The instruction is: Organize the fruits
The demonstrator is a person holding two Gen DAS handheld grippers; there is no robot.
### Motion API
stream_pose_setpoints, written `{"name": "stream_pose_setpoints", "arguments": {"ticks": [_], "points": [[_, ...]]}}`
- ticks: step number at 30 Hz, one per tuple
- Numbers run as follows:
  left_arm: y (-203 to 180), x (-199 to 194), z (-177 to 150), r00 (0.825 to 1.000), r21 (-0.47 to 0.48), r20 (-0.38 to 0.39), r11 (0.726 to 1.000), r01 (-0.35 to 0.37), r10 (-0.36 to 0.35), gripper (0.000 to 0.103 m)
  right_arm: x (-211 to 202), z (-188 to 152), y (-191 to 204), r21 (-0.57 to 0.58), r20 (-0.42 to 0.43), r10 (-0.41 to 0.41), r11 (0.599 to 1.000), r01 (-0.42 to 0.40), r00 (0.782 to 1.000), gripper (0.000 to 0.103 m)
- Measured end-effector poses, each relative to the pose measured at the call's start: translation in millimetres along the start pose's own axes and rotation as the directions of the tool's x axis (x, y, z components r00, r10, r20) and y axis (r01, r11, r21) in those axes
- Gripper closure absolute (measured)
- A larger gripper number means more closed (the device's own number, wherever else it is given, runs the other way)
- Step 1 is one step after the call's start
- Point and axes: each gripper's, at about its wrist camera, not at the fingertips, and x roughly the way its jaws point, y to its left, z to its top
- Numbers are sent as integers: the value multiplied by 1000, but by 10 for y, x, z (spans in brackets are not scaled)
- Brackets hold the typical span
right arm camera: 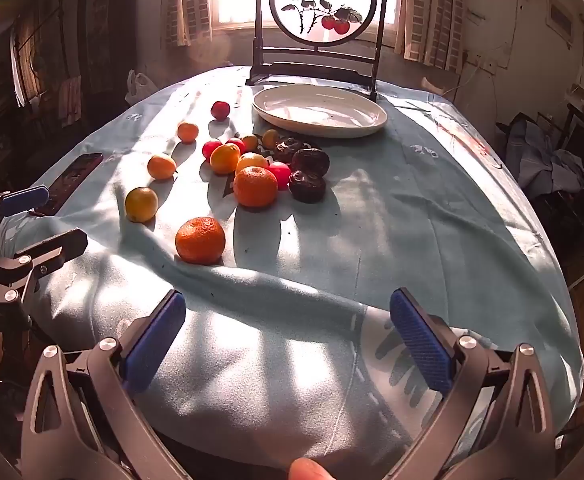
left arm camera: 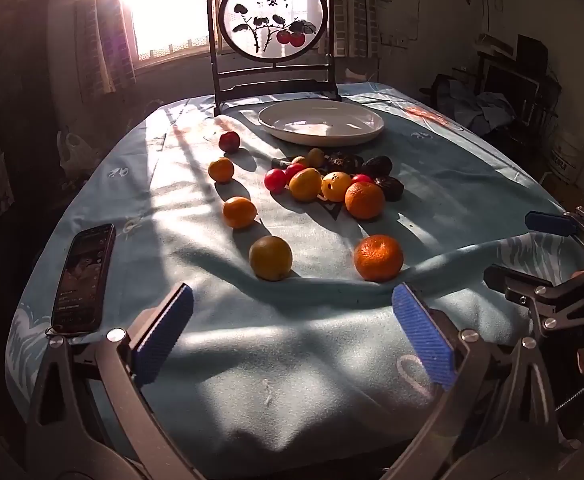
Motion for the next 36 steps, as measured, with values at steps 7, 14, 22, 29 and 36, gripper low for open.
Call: {"name": "stream_pose_setpoints", "arguments": {"ticks": [7,14,22,29,36], "points": [[54,-9,-2,1000,-11,8,1000,-6,6,2,-10,7,8,-5,-1,-1,1000,1,1000,1],[45,-7,0,1000,-17,7,1000,-9,9,2,-5,1,10,0,-1,-1,1000,1,1000,1],[49,6,-1,1000,-18,6,1000,-10,10,2,-18,5,24,-1,-2,-2,1000,2,1000,1],[87,-1,-14,1000,-23,1,1000,-18,18,2,6,-5,0,0,-5,-1,1000,1,1000,1],[91,11,-38,1000,-22,-1,1000,-20,20,2,3,2,12,2,-7,-1,1000,1,1000,1]]}}
